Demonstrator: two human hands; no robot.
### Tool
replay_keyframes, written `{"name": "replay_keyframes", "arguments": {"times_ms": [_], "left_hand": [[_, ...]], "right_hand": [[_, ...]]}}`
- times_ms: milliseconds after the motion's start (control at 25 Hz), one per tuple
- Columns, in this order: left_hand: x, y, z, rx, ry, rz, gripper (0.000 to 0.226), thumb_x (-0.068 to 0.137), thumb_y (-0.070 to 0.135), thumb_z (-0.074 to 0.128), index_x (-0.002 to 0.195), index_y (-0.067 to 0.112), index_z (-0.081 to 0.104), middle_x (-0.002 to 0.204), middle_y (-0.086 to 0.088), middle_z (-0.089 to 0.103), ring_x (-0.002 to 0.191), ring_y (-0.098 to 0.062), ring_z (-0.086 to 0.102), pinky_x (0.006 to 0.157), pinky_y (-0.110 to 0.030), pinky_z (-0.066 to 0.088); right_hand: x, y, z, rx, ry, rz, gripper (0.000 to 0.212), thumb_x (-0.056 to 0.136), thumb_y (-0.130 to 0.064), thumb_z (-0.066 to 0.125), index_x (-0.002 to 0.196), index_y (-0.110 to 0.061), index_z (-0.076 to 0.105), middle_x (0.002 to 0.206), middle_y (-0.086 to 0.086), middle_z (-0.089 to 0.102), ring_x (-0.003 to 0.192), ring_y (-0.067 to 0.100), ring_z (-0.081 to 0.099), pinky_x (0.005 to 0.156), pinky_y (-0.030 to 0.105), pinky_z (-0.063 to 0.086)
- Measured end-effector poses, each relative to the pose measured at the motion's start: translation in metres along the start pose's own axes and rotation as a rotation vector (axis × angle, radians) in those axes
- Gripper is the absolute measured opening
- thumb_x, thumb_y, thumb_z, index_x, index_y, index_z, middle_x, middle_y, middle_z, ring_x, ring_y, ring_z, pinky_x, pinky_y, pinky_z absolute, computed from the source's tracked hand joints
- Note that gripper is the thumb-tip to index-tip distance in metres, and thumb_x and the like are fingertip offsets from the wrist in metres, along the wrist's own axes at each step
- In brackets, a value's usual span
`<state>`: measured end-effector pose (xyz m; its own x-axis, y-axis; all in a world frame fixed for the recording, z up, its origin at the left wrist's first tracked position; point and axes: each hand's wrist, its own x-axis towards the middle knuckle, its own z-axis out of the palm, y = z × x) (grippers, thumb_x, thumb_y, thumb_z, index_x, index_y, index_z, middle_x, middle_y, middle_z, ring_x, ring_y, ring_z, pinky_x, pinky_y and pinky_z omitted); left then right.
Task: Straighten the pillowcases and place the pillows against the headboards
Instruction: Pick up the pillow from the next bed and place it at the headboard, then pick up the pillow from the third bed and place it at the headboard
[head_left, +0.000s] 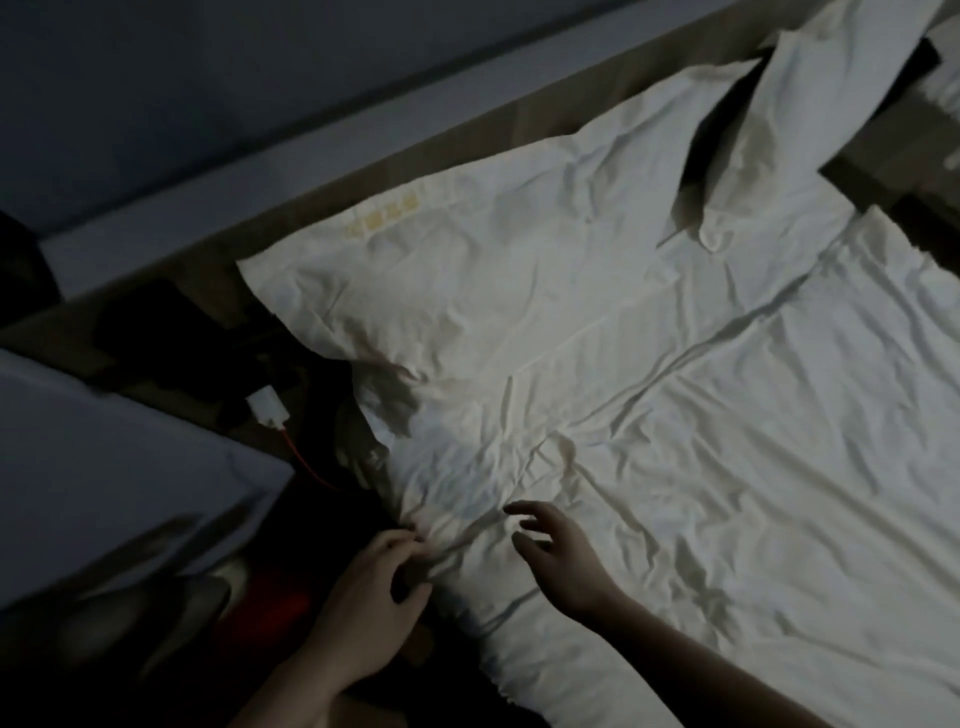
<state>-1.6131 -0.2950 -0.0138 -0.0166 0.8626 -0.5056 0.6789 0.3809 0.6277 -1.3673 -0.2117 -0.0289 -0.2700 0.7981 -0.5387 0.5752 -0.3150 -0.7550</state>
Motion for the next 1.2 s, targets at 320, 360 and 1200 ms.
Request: {"name": "replay_keyframes", "arguments": {"times_ms": [320,360,1200], "left_hand": [[-0.13,0.059,-0.054,-0.17,-0.107,0.113,0.039,0.093,0.024,0.074,0.111,0.058,0.065,0.124,0.033,0.059,0.114,0.009,0.059,0.093,-0.024,0.052],[-0.143,0.066,-0.053,-0.207,-0.111,0.151,0.04,0.093,0.02,0.074,0.11,0.055,0.066,0.123,0.029,0.062,0.113,0.008,0.06,0.092,-0.023,0.053],[-0.318,0.28,0.193,-0.073,-0.509,0.541,0.022,0.095,0.028,0.071,0.115,0.038,0.071,0.121,0.018,0.07,0.117,0.0,0.064,0.093,-0.021,0.05]], "right_hand": [[-0.217,-0.05,-0.024,0.367,0.265,0.035,0.028,0.101,-0.021,0.061,0.12,-0.041,0.069,0.122,-0.015,0.071,0.116,-0.005,0.065,0.086,0.012,0.051],[-0.247,-0.049,-0.021,0.398,0.307,0.038,0.027,0.102,-0.021,0.061,0.12,-0.04,0.069,0.123,-0.014,0.072,0.116,-0.003,0.065,0.09,0.017,0.052],[-0.636,0.157,-0.034,0.826,0.775,0.169,0.043,0.079,-0.057,0.072,0.118,-0.04,0.073,0.119,-0.007,0.076,0.12,0.005,0.067,0.108,0.042,0.052]]}}
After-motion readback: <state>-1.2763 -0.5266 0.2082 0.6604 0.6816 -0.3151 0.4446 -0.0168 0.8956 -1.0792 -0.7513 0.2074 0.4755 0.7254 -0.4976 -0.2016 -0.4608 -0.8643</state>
